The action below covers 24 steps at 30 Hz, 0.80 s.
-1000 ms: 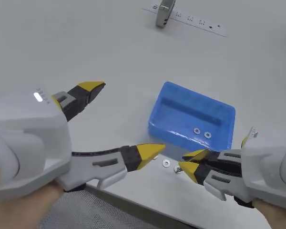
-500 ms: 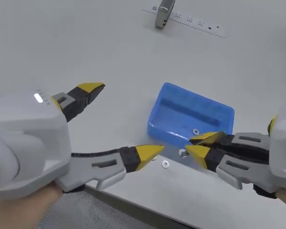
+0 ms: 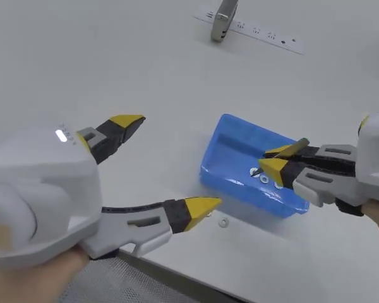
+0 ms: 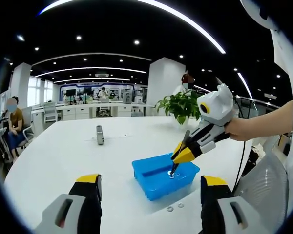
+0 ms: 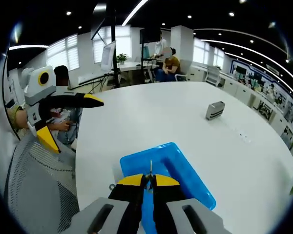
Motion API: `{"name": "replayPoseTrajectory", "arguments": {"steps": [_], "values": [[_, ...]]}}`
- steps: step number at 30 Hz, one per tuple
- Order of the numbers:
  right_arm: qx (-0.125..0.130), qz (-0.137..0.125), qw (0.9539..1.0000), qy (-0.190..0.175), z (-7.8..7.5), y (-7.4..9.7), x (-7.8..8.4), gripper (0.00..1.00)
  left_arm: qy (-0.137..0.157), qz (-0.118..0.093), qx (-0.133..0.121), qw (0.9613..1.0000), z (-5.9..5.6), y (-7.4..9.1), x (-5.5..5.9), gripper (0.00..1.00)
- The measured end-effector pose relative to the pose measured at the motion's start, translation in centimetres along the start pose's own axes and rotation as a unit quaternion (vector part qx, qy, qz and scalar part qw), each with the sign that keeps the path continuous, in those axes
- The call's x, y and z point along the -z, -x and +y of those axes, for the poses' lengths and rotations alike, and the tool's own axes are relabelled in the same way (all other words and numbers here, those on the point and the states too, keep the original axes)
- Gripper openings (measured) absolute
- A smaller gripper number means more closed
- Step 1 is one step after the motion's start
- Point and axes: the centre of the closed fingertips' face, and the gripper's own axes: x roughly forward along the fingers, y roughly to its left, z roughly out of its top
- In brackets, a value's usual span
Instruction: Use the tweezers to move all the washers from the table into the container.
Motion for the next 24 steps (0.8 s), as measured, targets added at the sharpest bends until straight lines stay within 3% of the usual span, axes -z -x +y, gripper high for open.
{"name": "replayPoseTrajectory", "arguments": {"steps": [6, 14, 24], "values": [[0.005, 0.019, 0.9997, -0.015, -1.2, -1.6, 0.9, 0.03, -0.001, 0.003, 0.000, 1.0000, 0.0, 0.0, 0.1, 0.84], [0.001, 0.044, 0.9989, -0.020, -1.7, -2.8, 2.3, 0.03, 0.000, 0.003, -0.001, 1.0000, 0.0, 0.0, 0.1, 0.84], [-0.002, 0.039, 0.9986, -0.037, -1.8, -2.9, 2.7, 0.03, 0.000, 0.003, -0.001, 1.0000, 0.0, 0.0, 0.1, 0.84]]}}
